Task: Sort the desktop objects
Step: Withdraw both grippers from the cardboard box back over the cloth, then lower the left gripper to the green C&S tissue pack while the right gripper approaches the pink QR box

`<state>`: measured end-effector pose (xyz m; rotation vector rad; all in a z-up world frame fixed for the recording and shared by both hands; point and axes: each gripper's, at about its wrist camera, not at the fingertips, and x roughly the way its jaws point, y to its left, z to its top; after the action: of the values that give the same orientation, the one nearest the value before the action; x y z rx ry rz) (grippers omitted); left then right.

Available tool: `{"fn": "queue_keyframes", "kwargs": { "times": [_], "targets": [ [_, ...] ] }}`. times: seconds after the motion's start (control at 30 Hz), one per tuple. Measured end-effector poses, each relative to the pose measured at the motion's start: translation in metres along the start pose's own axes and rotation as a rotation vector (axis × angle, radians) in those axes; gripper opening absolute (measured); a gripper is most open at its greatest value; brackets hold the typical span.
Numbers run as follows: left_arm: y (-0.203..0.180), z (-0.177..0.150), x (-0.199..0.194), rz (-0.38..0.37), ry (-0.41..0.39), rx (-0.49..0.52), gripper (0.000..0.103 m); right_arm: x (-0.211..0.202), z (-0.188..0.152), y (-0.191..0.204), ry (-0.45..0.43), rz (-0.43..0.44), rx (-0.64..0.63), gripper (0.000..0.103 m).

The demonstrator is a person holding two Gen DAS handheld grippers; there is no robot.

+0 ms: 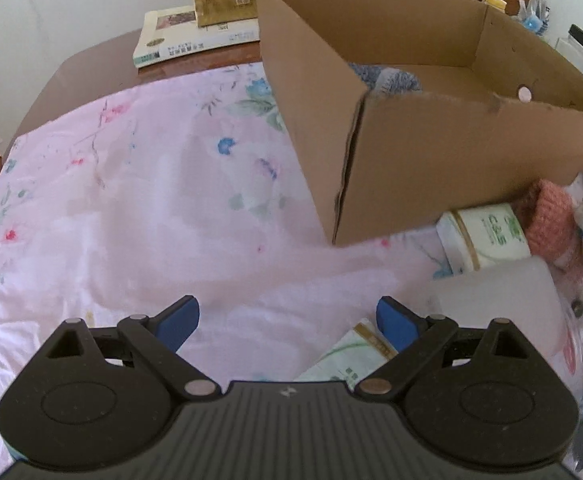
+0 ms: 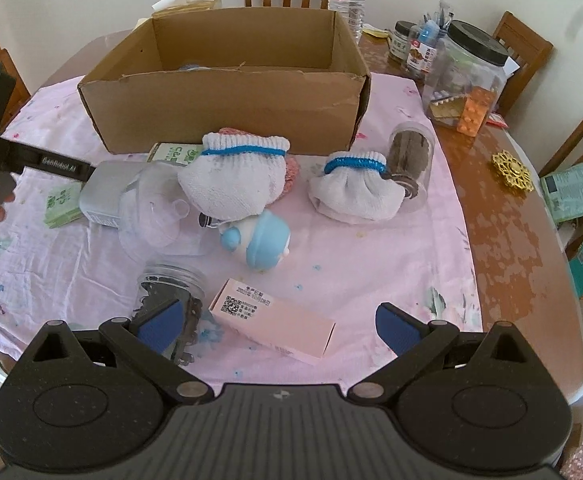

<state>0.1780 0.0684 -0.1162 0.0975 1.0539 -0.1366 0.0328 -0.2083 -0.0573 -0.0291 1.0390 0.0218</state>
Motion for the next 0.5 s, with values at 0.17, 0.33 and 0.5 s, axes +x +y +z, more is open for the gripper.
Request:
{"fn": "queue_keyframes", "kwargs": {
  "times": [0.17,0.33,0.5],
  "targets": [
    [0.004,-0.014,-0.007,-0.015,0.018,0.004,0.095,0.000,0.001,-0.001,-0.002,0.002,0.004,0.103],
    [0.006,-0.032,-0.015,-0.016,0.036,0.017,0.096,0.004,0.003,-0.004,0.001,-0.006,0.008,0.103],
    [0.006,-0.046,-0.028,-0.008,0.017,0.038,0.096,0.014,0.008,-0.010,0.030,0.007,0.043,0.103]
  ]
}}
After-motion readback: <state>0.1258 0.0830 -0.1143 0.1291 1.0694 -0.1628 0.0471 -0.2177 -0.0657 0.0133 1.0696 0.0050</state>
